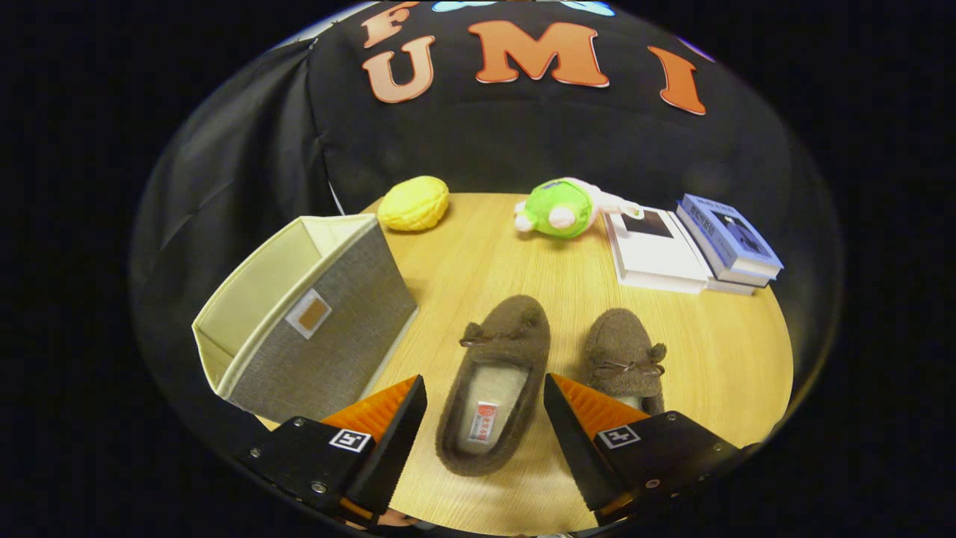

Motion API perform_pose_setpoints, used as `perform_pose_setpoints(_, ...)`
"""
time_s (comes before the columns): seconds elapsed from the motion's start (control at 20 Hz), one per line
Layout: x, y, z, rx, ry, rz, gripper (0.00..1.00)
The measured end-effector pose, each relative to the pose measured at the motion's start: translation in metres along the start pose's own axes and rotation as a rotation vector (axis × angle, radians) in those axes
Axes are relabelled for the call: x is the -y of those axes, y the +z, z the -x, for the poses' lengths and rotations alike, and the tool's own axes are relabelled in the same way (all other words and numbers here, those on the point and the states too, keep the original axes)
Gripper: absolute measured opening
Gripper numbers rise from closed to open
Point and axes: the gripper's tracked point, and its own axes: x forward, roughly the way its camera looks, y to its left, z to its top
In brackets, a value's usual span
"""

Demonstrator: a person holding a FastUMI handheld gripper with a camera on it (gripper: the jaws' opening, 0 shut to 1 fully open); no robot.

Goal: Open the storage box then place both shoes into the box .Put the left shoe in first, then the right shoe, with the right side of both shoes facing outward in a uniform manner.

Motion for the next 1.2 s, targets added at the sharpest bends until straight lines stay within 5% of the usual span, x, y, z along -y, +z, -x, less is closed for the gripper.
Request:
perform_pose_setpoints(0.5, 0.023, -0.004, -0.056, -0.027, -0.052, -0.081, 0.68)
perform_pose_setpoints(0.65, 0.029, -0.009, -0.071, -0.066, -0.086, -0.129, 0.47)
perform_pose_setpoints(0.85, 0.029, -0.010, -0.079, -0.107, -0.092, -0.237, 0.37)
perform_pose_setpoints(1.2, 0.034, -0.007, -0.076, -0.117, -0.146, -0.348, 0.06)
